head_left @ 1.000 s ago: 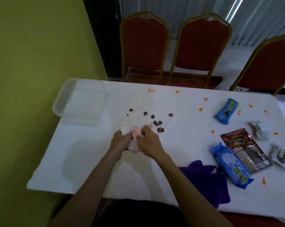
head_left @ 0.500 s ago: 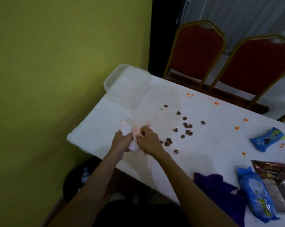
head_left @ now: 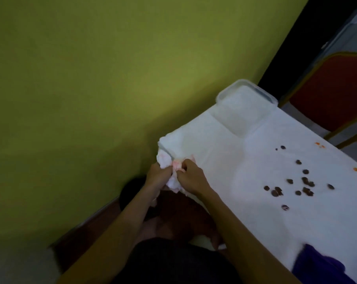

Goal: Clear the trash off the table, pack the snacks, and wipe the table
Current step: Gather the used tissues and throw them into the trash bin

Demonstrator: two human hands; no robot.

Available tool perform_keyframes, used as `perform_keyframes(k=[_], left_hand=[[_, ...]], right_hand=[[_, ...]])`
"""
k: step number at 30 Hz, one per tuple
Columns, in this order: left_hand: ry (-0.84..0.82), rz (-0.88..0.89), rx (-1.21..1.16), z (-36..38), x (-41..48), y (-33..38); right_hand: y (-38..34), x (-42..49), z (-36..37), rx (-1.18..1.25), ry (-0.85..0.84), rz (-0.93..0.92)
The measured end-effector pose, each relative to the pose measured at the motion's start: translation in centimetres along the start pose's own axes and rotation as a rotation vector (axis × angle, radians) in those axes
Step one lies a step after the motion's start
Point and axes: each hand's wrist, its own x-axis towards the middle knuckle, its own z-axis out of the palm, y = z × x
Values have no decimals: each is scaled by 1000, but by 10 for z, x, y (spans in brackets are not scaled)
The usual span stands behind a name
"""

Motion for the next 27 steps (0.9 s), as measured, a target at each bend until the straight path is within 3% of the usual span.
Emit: perform_keyframes(k=[6,14,18,27], left_hand=[[55,-88,-38,-76,11,-48],[105,-181,-89,-119,33,-94],[268,-294,-141,-115,57,-112],[214,-418,11,-81,191,-218]], right_hand=[[-34,1,72,-40,-125,-88],[-35,19,139,27,-293,0],[-19,41,168,14,-333,14],[83,163,276,-41,-443,96]])
